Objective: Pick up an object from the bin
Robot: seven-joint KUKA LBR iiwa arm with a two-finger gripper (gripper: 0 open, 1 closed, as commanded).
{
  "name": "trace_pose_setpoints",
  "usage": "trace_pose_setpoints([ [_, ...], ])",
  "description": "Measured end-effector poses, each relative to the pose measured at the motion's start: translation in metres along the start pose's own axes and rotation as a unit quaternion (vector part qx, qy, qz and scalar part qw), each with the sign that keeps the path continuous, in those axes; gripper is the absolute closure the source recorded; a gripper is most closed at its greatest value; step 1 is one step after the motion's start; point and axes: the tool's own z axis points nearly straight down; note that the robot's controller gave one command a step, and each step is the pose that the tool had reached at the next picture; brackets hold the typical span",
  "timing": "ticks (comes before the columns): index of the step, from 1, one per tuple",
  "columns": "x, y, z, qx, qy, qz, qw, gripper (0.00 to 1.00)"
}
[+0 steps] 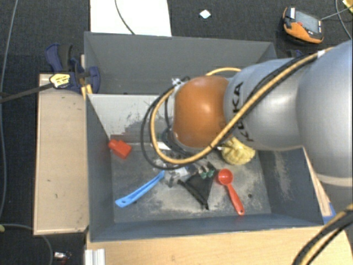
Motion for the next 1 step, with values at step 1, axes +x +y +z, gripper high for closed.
trace_pose_setpoints([
  [1,-0.0001,0.0002,-0.0269,0.000,-0.0004,0.001,1.0000,1.00],
])
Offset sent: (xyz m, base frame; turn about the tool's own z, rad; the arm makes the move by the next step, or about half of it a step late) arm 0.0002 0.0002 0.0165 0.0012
